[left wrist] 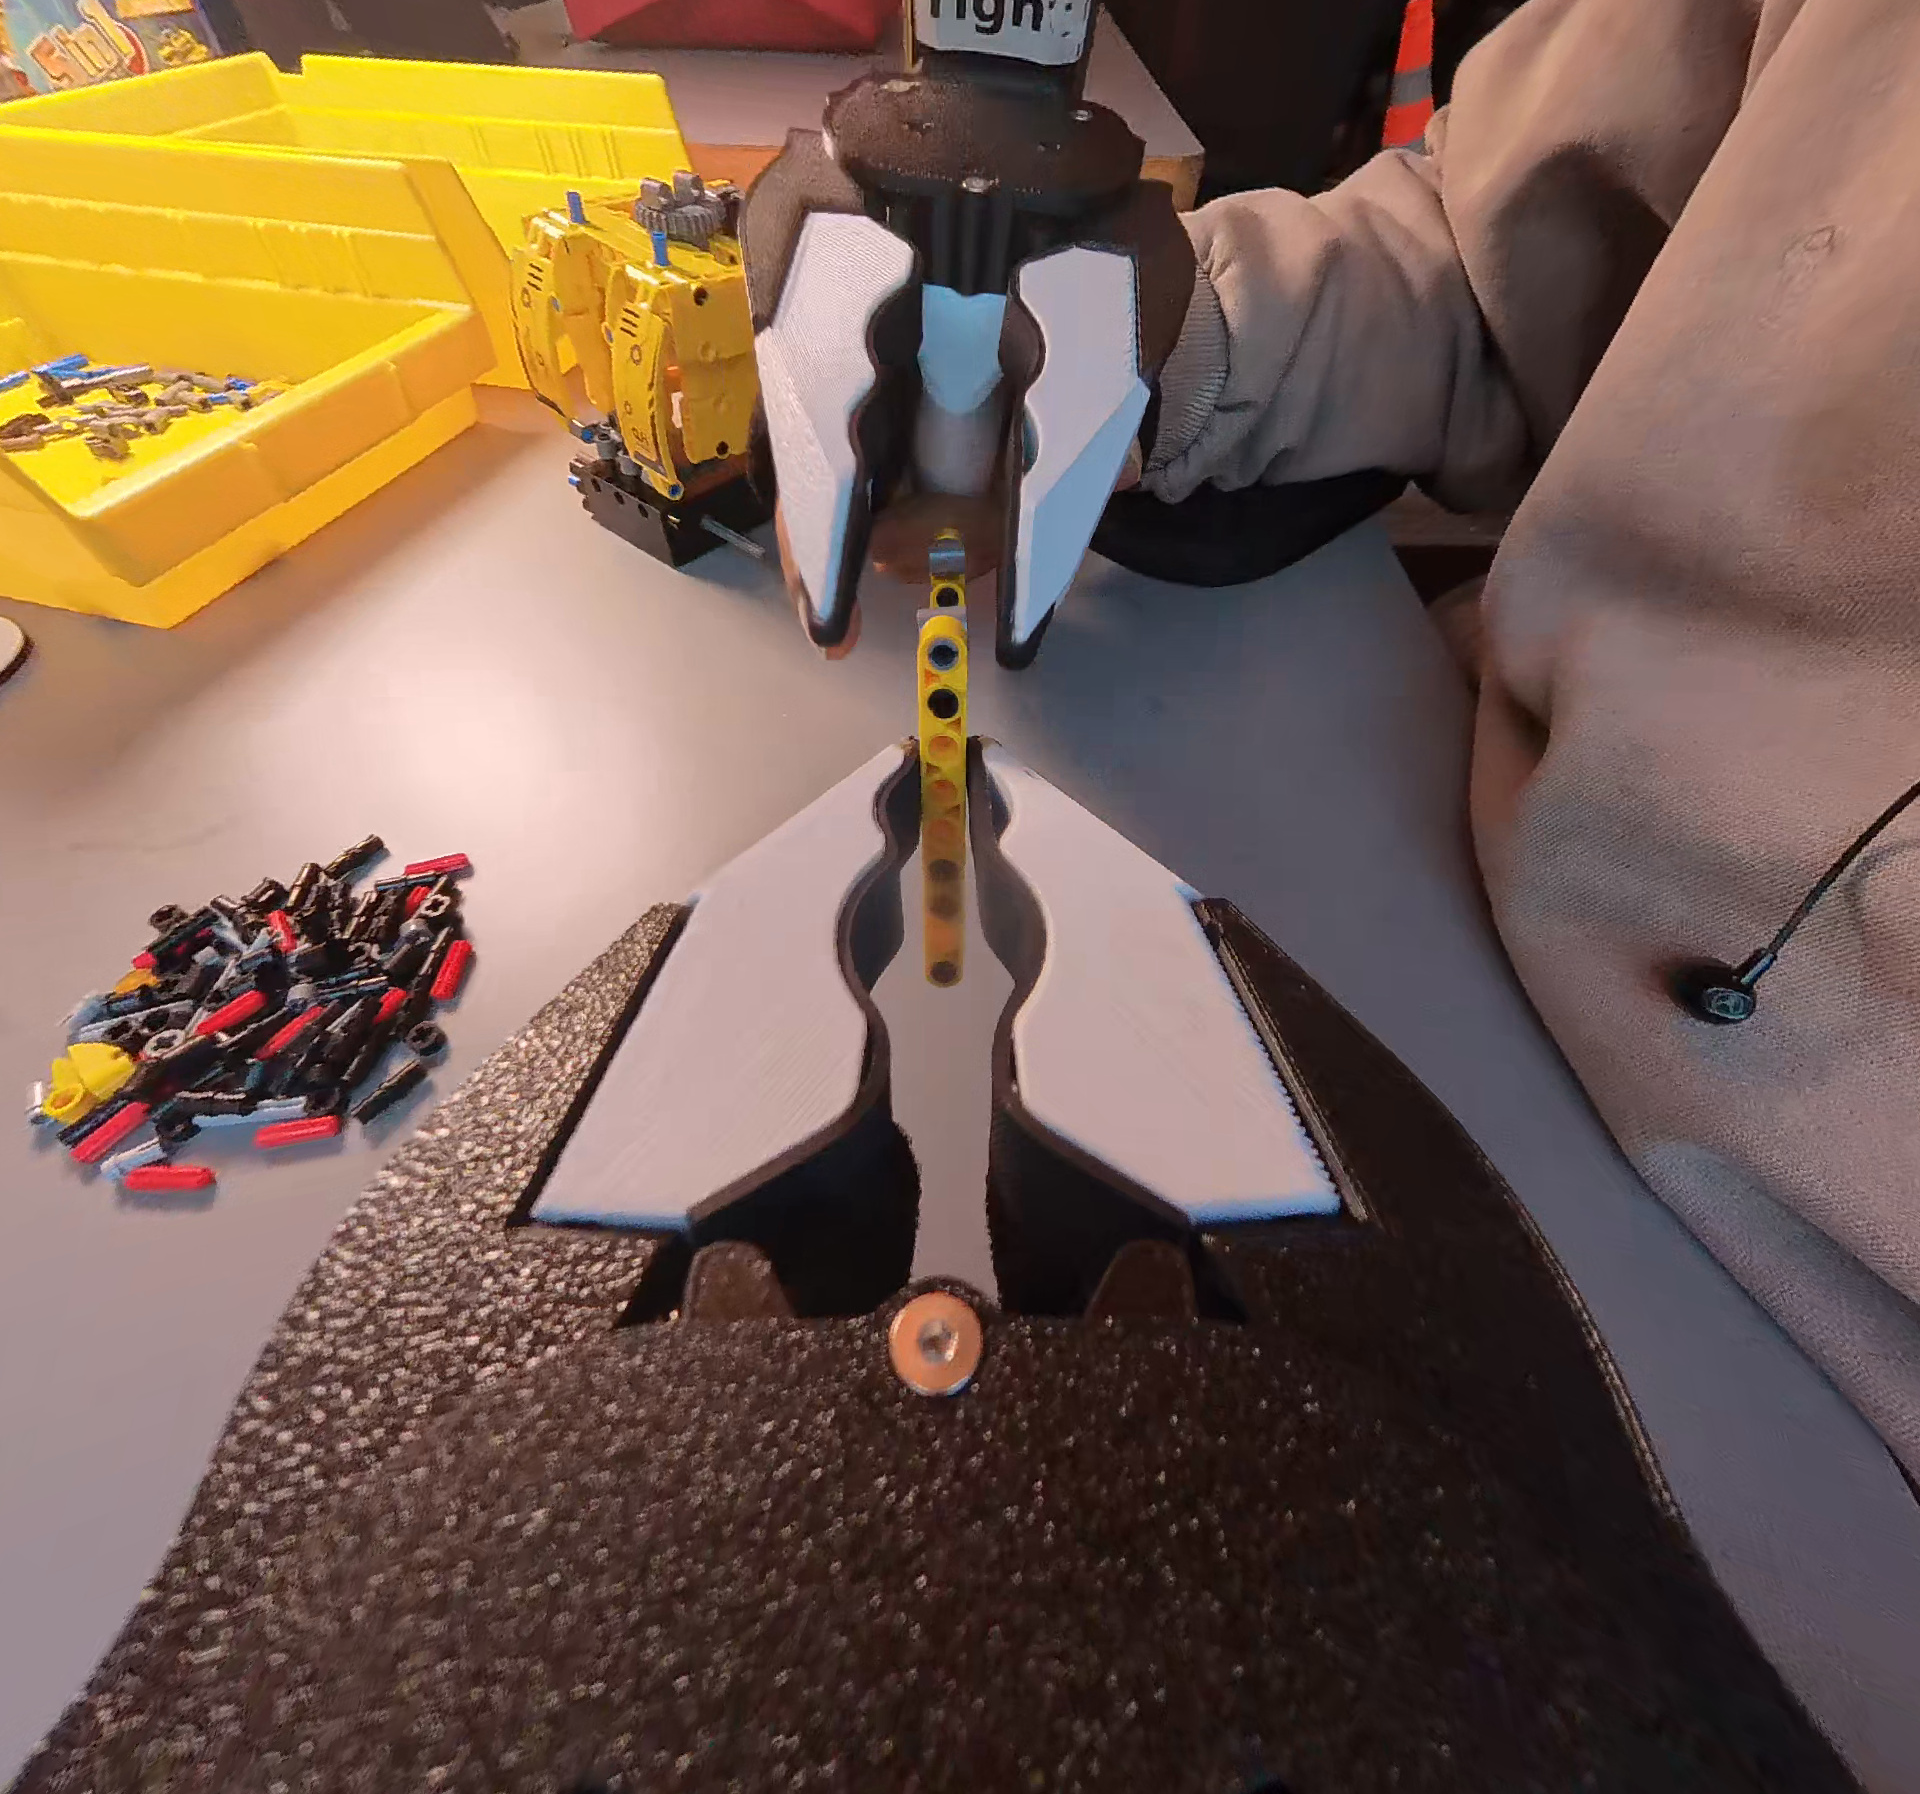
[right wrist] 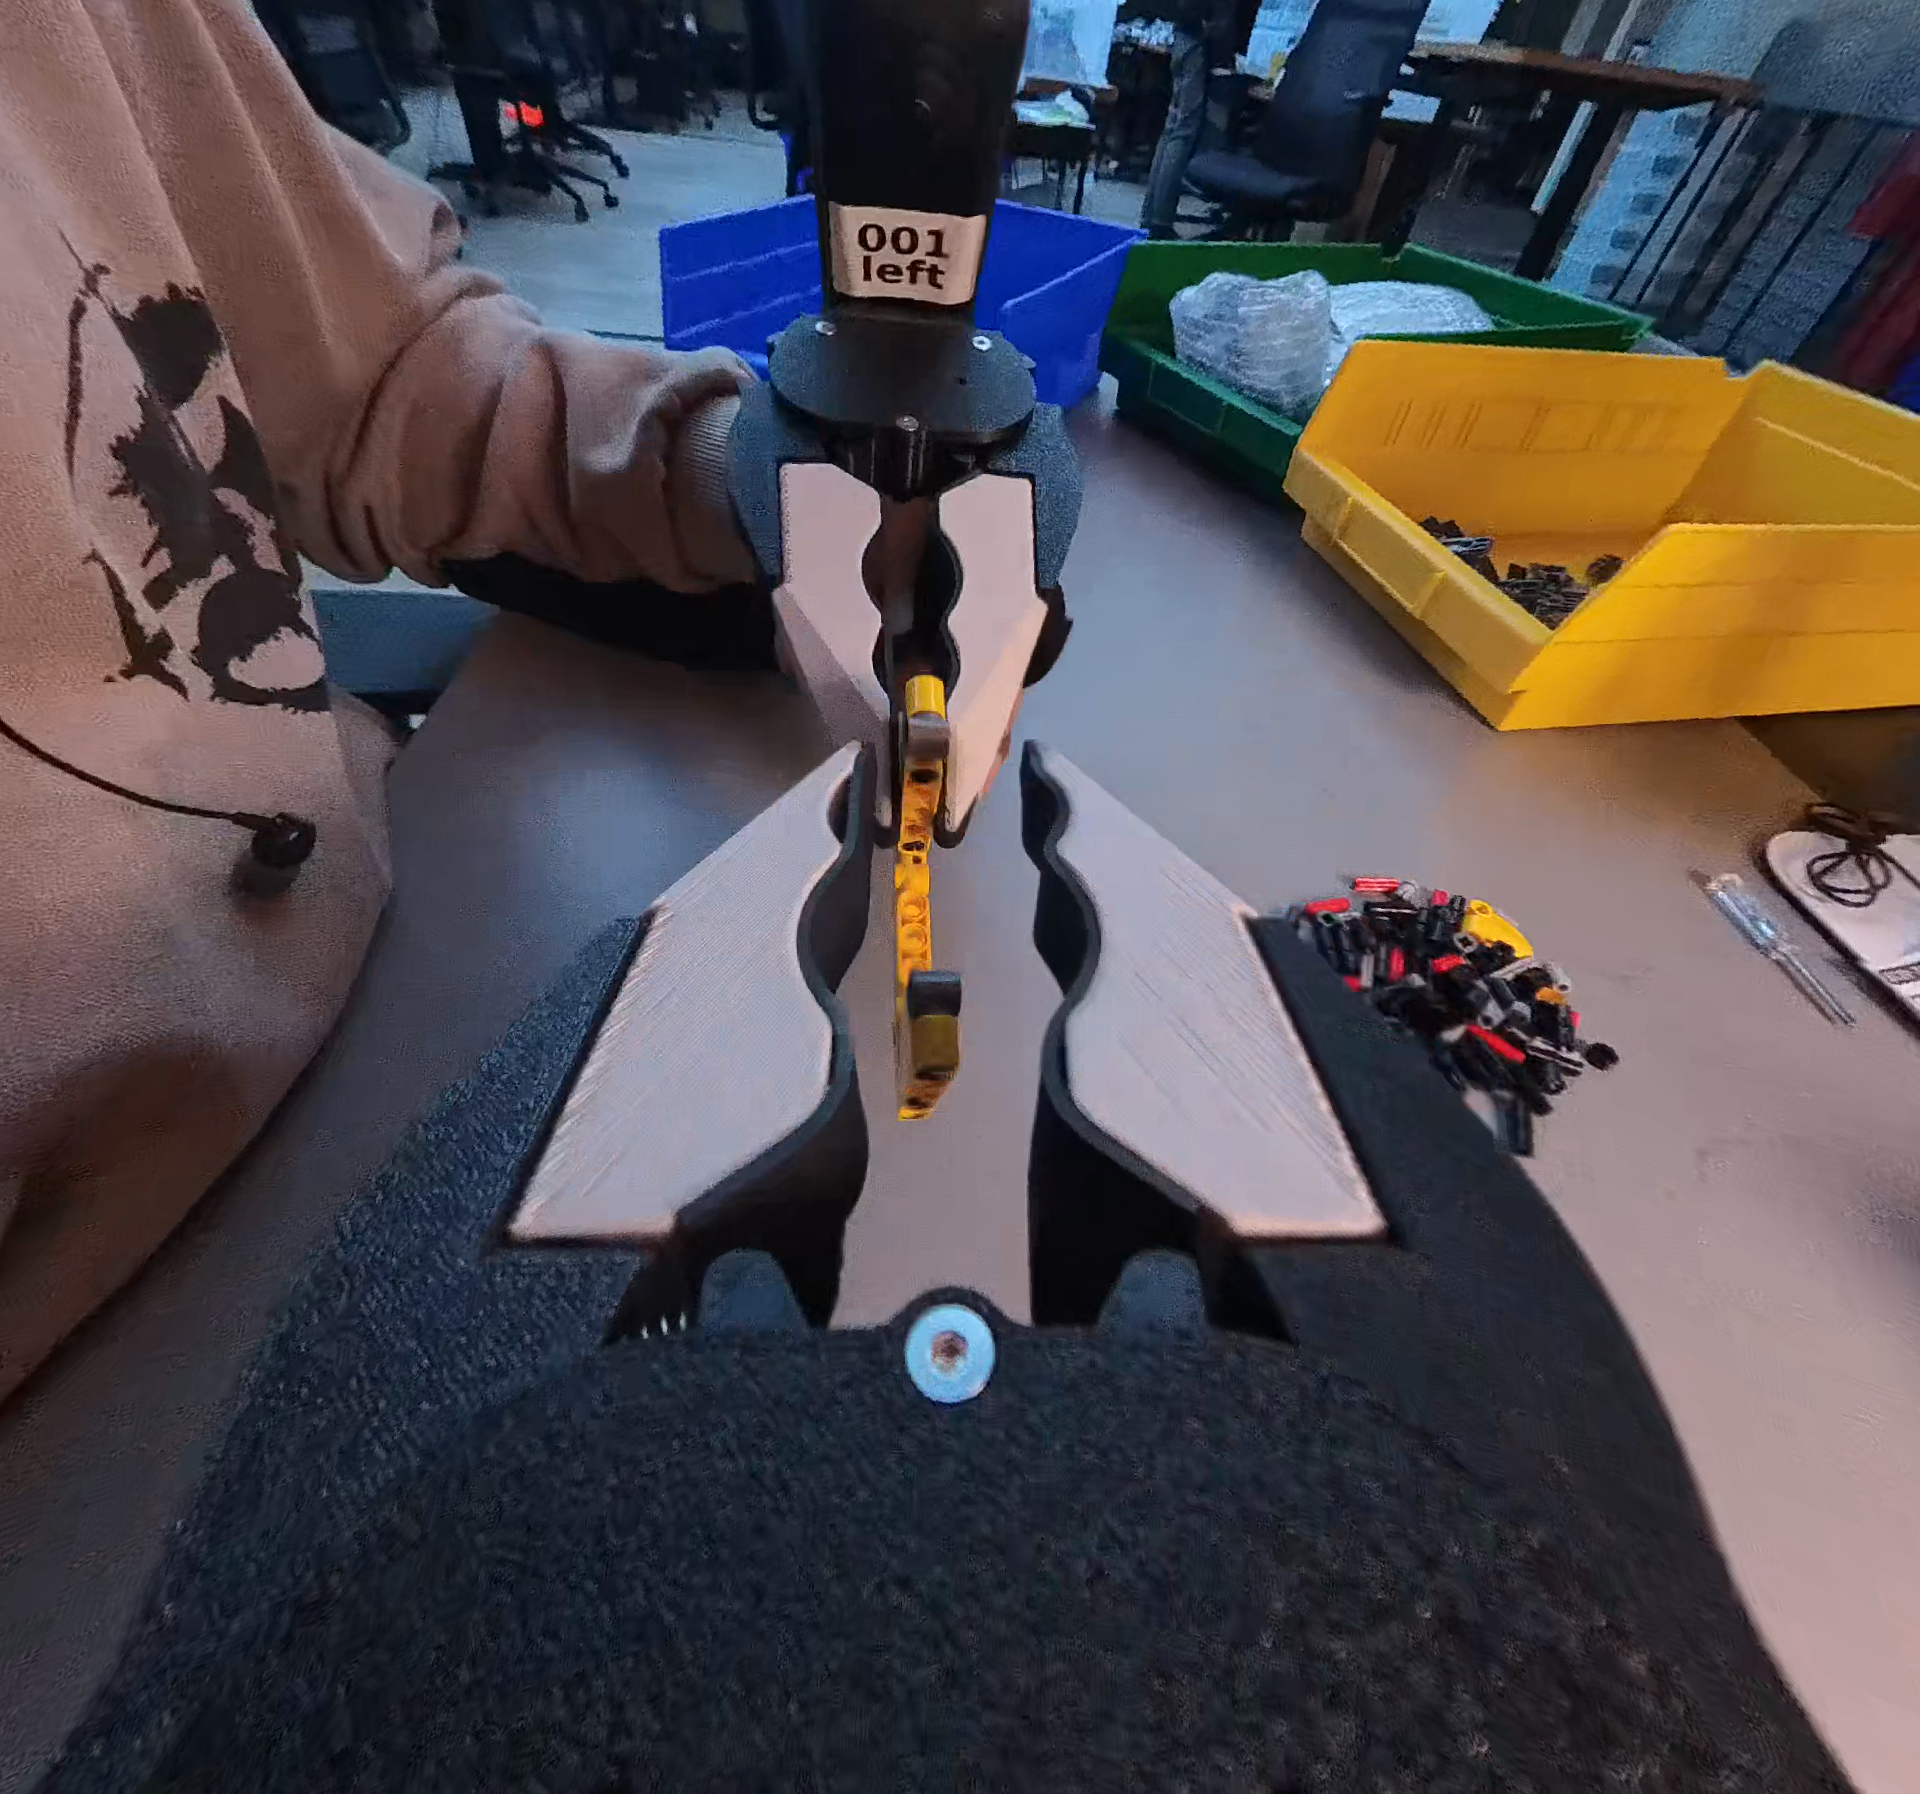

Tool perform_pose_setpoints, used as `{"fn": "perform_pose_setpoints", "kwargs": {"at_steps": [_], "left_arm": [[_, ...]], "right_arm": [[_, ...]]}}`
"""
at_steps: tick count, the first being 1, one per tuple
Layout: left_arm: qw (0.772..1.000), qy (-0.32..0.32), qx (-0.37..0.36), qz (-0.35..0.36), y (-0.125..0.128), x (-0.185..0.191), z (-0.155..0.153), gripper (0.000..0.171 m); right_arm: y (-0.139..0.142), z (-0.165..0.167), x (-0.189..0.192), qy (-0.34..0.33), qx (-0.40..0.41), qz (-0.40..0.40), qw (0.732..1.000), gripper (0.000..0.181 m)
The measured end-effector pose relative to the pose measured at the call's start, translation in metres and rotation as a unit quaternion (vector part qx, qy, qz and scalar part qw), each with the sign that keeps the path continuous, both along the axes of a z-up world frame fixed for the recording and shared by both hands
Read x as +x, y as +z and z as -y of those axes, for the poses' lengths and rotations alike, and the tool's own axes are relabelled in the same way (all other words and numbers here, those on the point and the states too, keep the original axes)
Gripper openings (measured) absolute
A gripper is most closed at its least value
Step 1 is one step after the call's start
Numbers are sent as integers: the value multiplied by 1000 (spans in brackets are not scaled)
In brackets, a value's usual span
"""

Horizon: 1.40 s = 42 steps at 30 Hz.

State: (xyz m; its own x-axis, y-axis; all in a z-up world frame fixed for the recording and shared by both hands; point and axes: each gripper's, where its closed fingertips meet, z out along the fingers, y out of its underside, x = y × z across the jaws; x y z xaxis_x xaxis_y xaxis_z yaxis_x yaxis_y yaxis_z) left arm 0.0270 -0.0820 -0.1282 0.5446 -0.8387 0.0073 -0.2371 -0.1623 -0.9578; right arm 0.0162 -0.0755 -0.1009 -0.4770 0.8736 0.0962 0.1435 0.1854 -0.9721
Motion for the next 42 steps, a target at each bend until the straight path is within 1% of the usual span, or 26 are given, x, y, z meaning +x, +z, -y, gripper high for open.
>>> {"fn": "perform_pose_setpoints", "kwargs": {"at_steps": [2,5,10,12,13,14,16,19,23,30,34,41,42], "left_arm": [[1000,-6,-2,3,0,3,2,6],[1000,-9,-5,-1,-2,4,3,6],[1000,-1,-7,3,-2,1,1,8],[1000,3,7,15,5,-2,1,19],[1000,3,10,23,9,-3,1,20],[1000,2,13,25,12,-4,2,18],[999,7,25,23,15,-5,2,8],[999,8,21,23,16,-4,1,7],[998,-8,13,68,31,0,6,6],[992,-14,8,127,49,1,8,5],[987,-23,10,158,59,1,10,5],[983,-27,9,181,63,1,10,4],[963,-38,37,265,93,-8,15,0]], "right_arm": [[-4,6,1,12,2,5,1000,18],[0,9,2,21,-14,-3,1000,10],[-1,9,1,18,-19,-1,1000,7],[-3,7,0,14,-21,5,1000,7],[-4,5,0,9,-21,6,1000,7],[-4,5,-1,8,-21,6,1000,7],[-4,6,-1,12,-29,9,999,7],[-5,7,-1,15,-37,12,999,7],[7,10,4,42,-74,0,996,6],[14,12,7,68,-117,-10,991,6],[21,15,8,76,-116,-19,990,6],[18,17,7,73,-128,-18,989,6],[3,16,6,68,-101,12,992,6]]}}
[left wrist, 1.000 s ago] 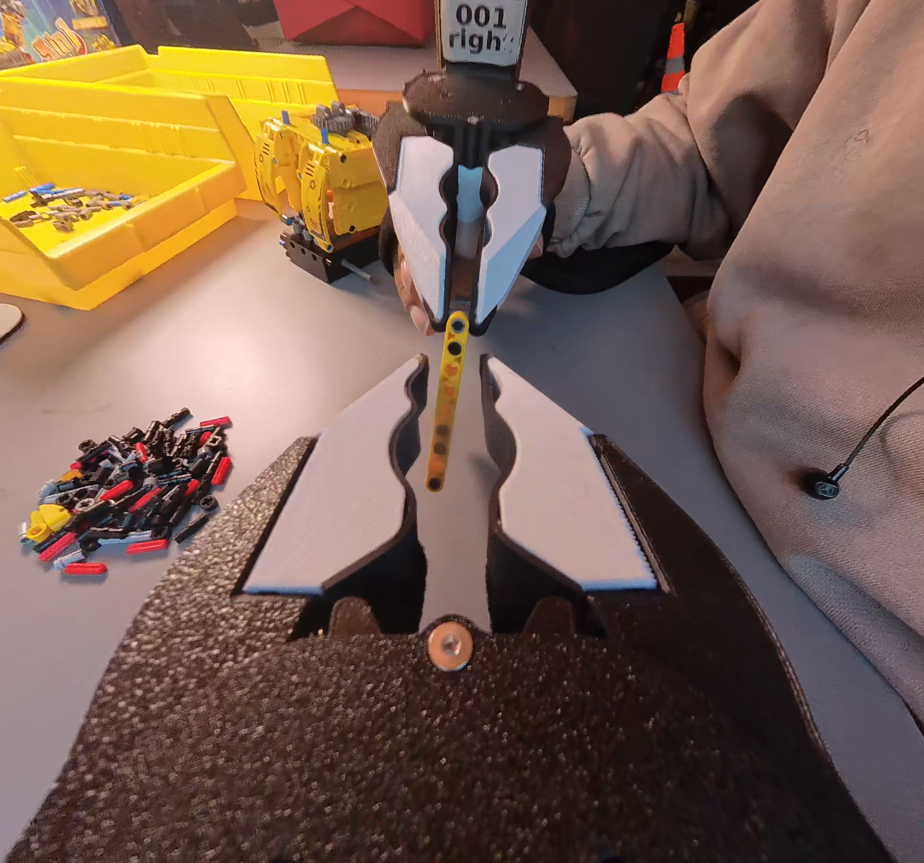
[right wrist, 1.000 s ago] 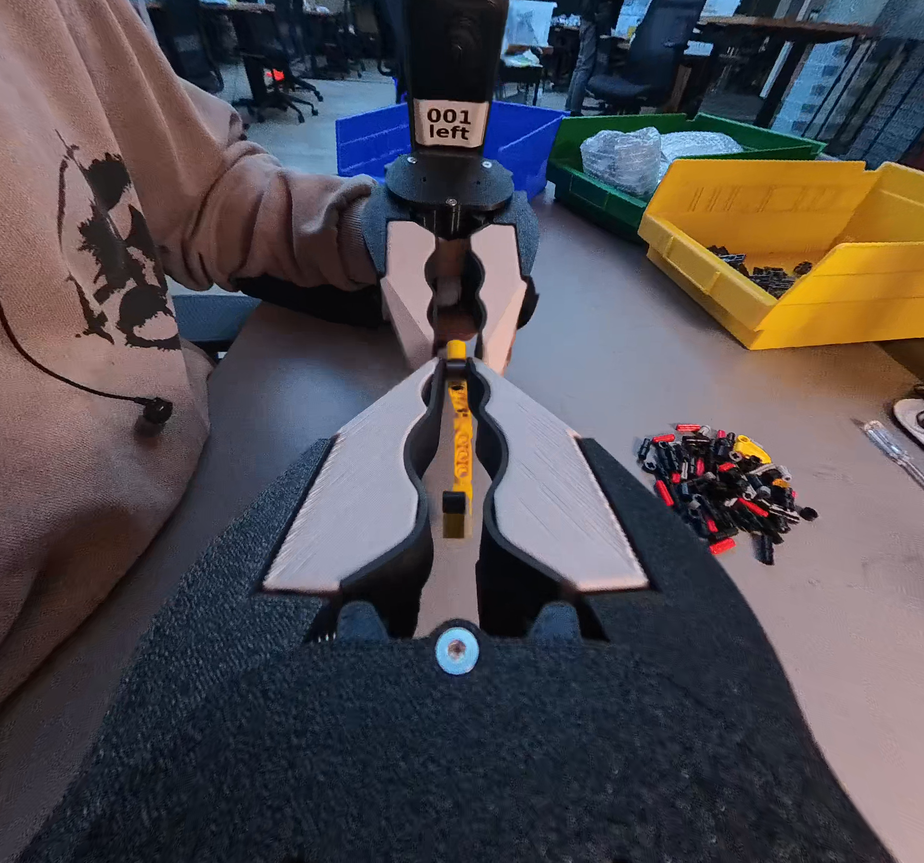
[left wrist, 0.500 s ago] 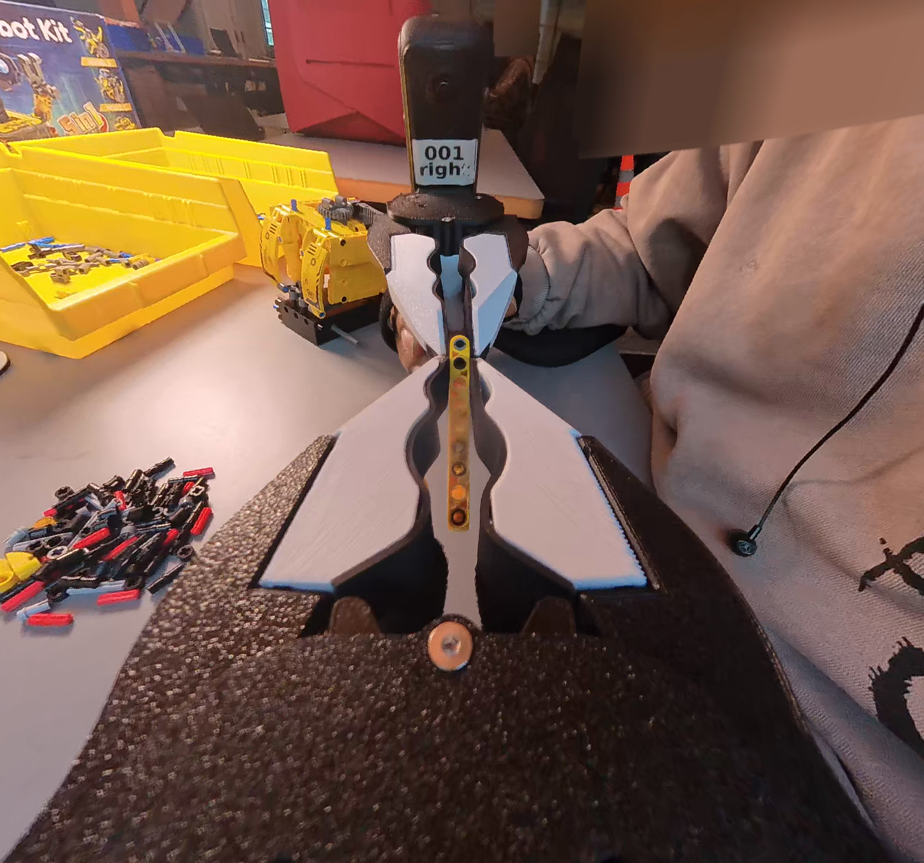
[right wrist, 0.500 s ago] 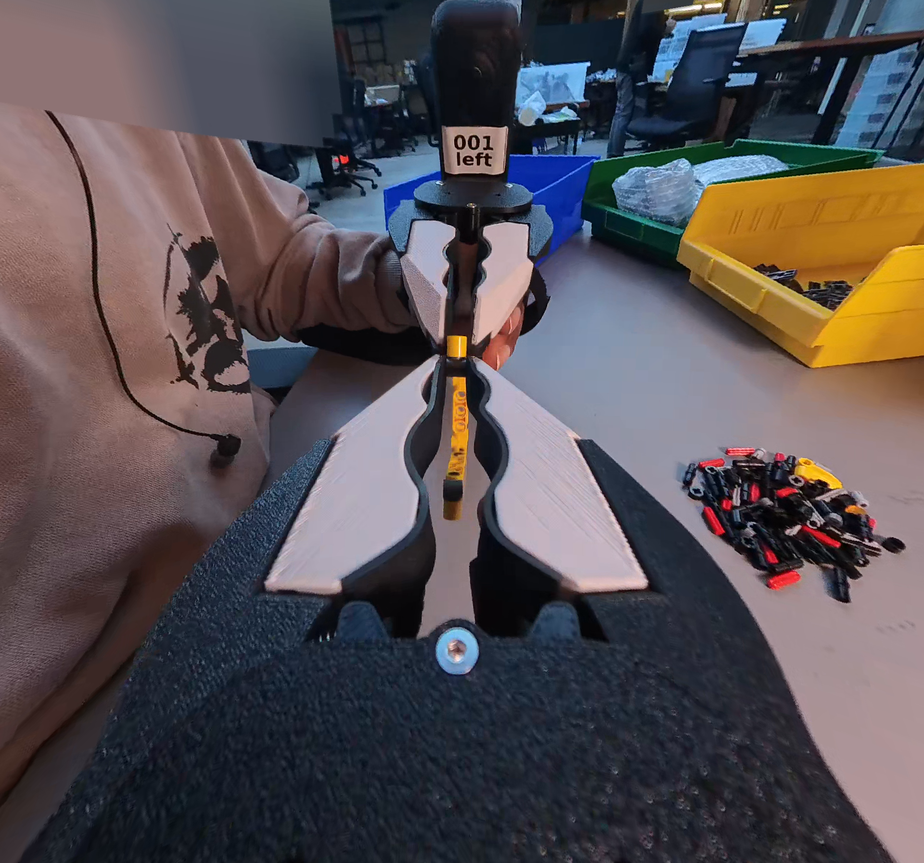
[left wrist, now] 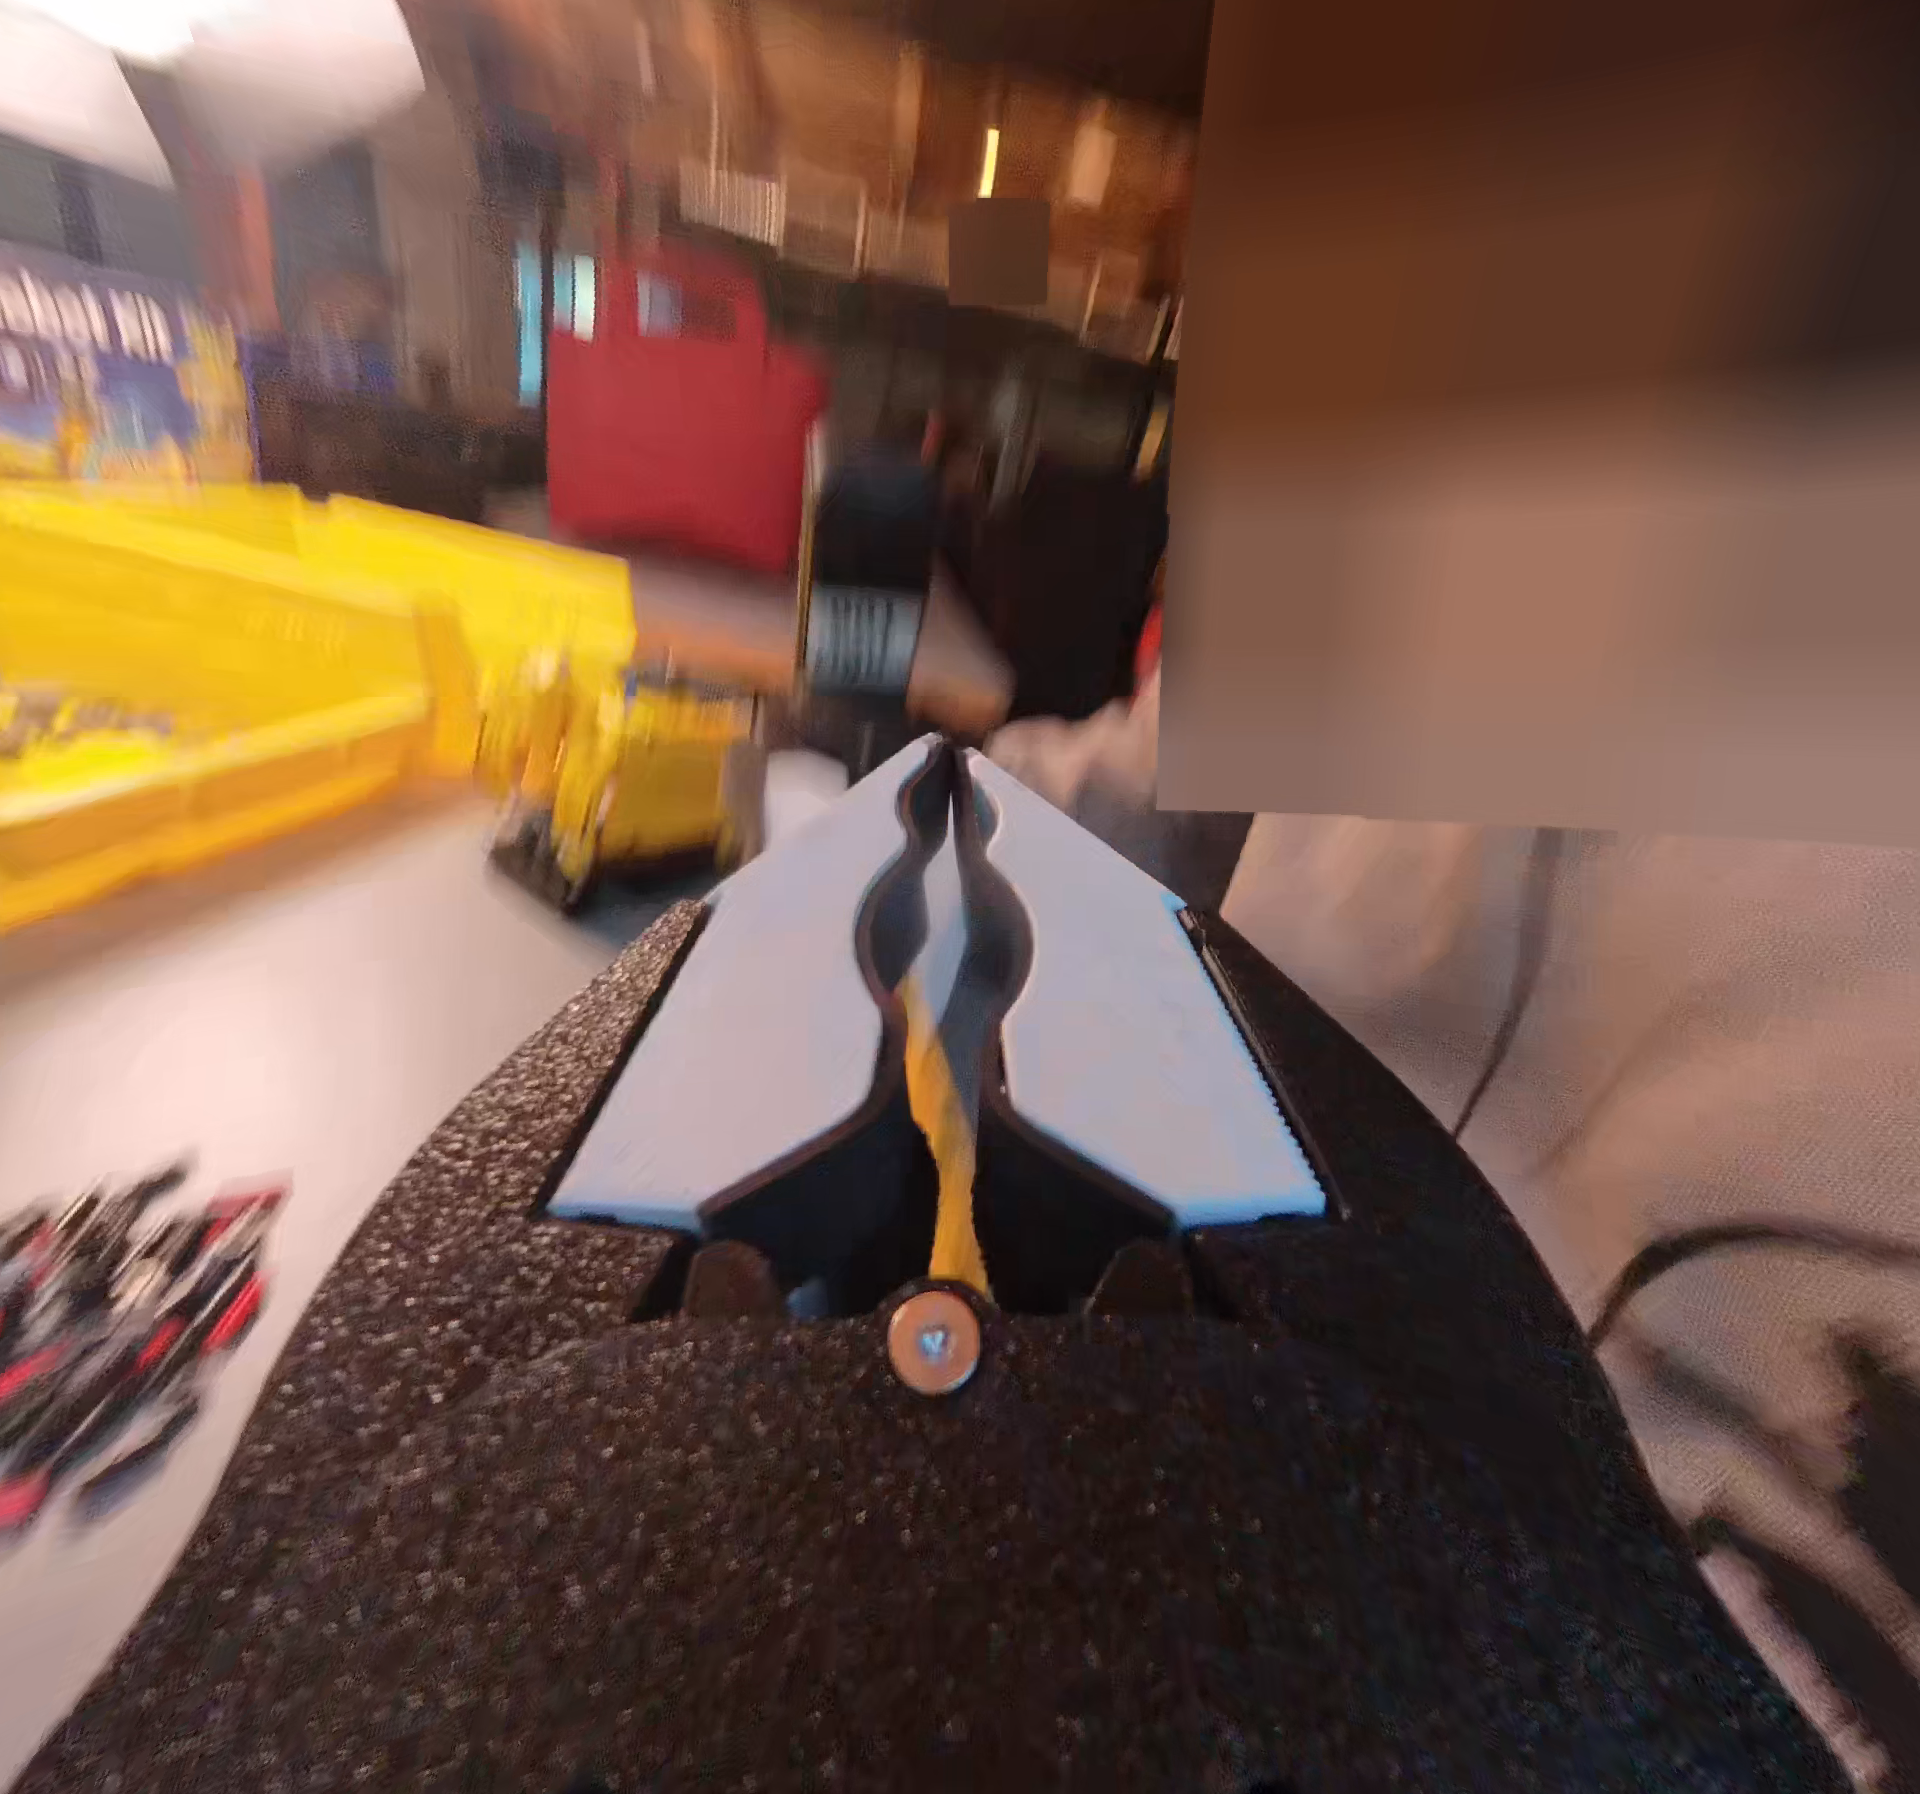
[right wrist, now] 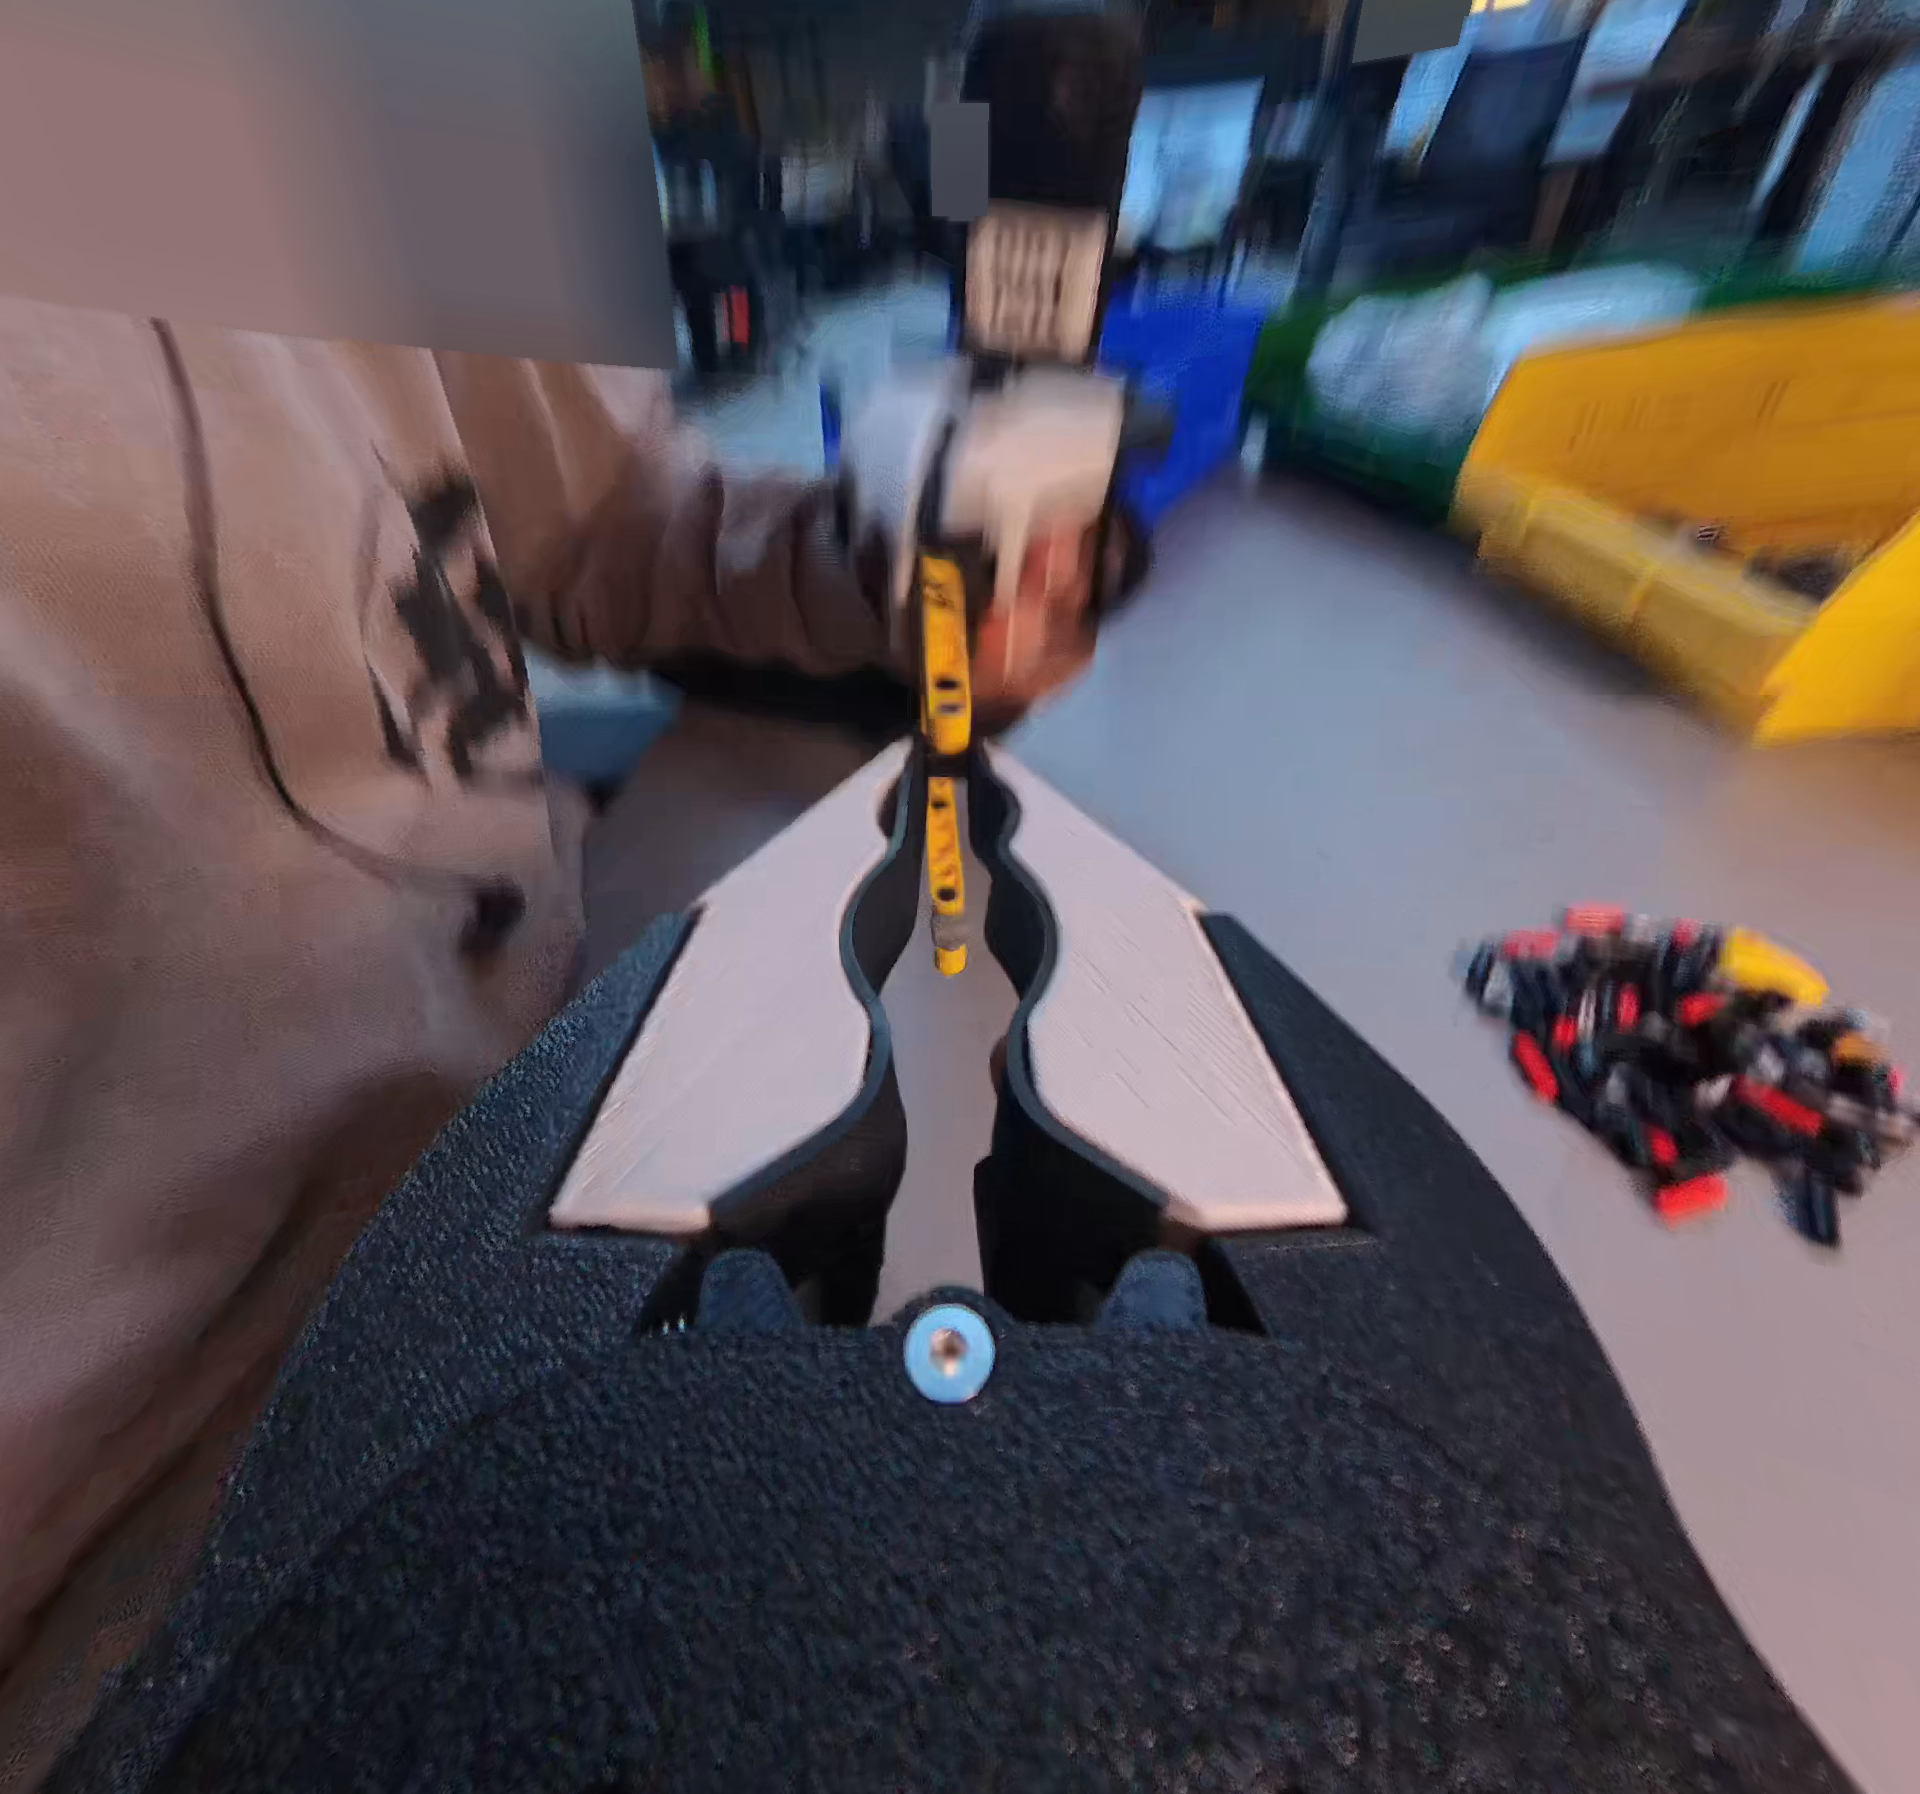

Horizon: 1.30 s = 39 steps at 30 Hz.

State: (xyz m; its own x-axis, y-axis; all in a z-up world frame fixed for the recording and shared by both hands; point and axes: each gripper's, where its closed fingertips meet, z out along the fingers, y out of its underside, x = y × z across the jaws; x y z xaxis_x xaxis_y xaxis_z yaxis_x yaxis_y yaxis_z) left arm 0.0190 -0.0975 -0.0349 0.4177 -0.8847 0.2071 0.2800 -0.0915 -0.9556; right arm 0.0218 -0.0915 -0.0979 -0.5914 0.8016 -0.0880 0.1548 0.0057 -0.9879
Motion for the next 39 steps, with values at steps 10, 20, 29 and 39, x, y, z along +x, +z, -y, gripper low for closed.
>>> {"fn": "perform_pose_setpoints", "kwargs": {"at_steps": [10,20,29,39], "left_arm": [[978,47,-50,-195,-49,-25,-8,32],[942,105,-18,-319,-78,-2,-22,8],[956,71,-8,-285,-79,20,-18,7],[982,49,-23,-180,-56,23,-14,6]], "right_arm": [[-24,2,-13,-19,72,40,996,7],[-5,-19,-8,-82,151,30,985,7],[6,-2,-2,-49,89,9,995,7],[20,1,3,-24,22,-15,999,17]]}}
